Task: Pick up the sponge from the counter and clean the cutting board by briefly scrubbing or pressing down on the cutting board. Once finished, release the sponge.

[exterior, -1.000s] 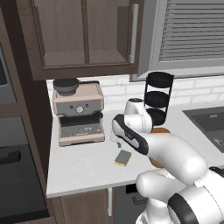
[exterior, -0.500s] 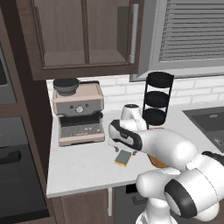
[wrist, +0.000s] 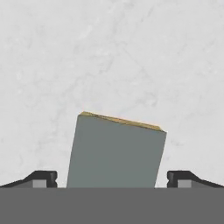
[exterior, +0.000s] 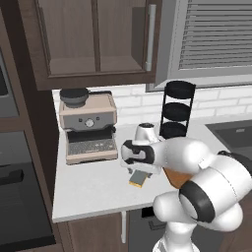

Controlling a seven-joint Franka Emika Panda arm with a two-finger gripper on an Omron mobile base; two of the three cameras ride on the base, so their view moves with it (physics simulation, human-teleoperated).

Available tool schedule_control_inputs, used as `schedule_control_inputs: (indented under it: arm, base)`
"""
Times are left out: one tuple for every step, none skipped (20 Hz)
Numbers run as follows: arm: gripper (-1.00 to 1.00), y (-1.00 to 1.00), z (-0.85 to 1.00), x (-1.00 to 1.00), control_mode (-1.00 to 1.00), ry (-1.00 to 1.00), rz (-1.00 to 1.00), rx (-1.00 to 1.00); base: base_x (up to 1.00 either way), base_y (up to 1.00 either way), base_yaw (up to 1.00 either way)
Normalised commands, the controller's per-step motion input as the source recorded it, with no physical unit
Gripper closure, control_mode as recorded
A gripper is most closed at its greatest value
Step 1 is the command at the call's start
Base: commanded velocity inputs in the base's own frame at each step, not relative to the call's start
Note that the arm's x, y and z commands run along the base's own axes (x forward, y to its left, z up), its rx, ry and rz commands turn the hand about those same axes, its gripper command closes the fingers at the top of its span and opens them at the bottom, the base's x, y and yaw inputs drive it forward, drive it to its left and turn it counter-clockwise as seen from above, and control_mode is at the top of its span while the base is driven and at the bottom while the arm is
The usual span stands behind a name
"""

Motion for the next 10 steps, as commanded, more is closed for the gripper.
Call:
schedule_control_inputs:
  arm:
    - [-1.0, 0.0, -0.21, 0.36, -1.0, 0.05, 0.0, 0.0]
    - [-1.0, 0.0, -0.19, 0.37, -1.0, 0.05, 0.0, 0.0]
    - [-1.0, 0.0, -0.19, 0.36, -1.0, 0.05, 0.0, 0.0]
    - [-1.0, 0.0, -0.19, 0.33, -1.0, 0.05, 0.0, 0.0]
    - [-1.0, 0.0, -0.21, 0.26, -1.0, 0.04, 0.0, 0.0]
    - [-1.0, 0.0, -0.23, 0.24, -1.0, 0.04, 0.0, 0.0]
    - [-1.0, 0.02, -0.25, 0.26, -1.0, 0.04, 0.0, 0.0]
    - [-1.0, 0.06, -0.28, 0.21, -1.0, 0.03, 0.0, 0.0]
    - [-1.0, 0.13, -0.31, 0.18, -1.0, 0.04, 0.0, 0.0]
    - [-1.0, 0.21, -0.43, 0.09, -1.0, 0.04, 0.0, 0.0]
  base:
    - [0.0, 0.0, 0.0]
    - [0.0, 0.0, 0.0]
    - [0.0, 0.0, 0.0]
    - [0.0, 0.0, 0.0]
    - [0.0, 0.0, 0.0]
    - [0.0, 0.0, 0.0]
    - [0.0, 0.0, 0.0]
    - [0.0, 0.0, 0.0]
    - [0.0, 0.0, 0.0]
    - [0.0, 0.0, 0.0]
